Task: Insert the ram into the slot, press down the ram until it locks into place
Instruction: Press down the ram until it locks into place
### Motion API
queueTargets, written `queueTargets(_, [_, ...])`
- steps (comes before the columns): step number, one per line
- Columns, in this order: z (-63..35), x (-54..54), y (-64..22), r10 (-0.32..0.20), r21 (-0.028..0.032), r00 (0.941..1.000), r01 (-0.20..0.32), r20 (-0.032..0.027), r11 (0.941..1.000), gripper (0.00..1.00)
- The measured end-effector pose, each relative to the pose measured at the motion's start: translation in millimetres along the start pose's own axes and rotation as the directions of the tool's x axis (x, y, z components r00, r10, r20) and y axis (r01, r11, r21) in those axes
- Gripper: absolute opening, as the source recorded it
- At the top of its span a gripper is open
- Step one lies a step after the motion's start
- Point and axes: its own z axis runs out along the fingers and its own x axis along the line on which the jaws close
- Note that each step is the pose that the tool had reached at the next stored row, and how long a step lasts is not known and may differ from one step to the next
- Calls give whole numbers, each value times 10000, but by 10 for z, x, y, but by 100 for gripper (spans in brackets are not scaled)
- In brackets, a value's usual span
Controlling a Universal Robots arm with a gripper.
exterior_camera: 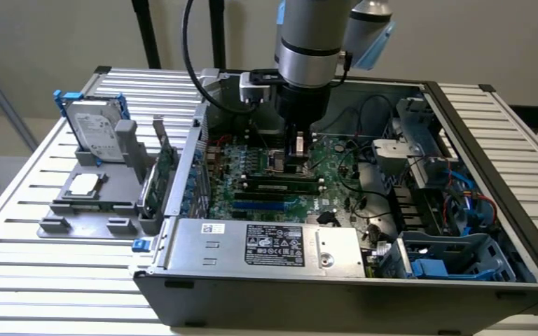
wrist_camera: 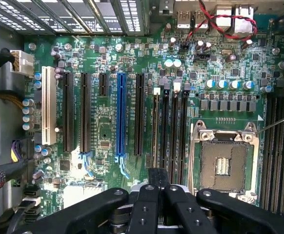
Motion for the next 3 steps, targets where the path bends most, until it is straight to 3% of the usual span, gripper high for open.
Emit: queueTargets(3, [0, 0, 0, 0, 0, 10000, 0, -1, 10000, 11])
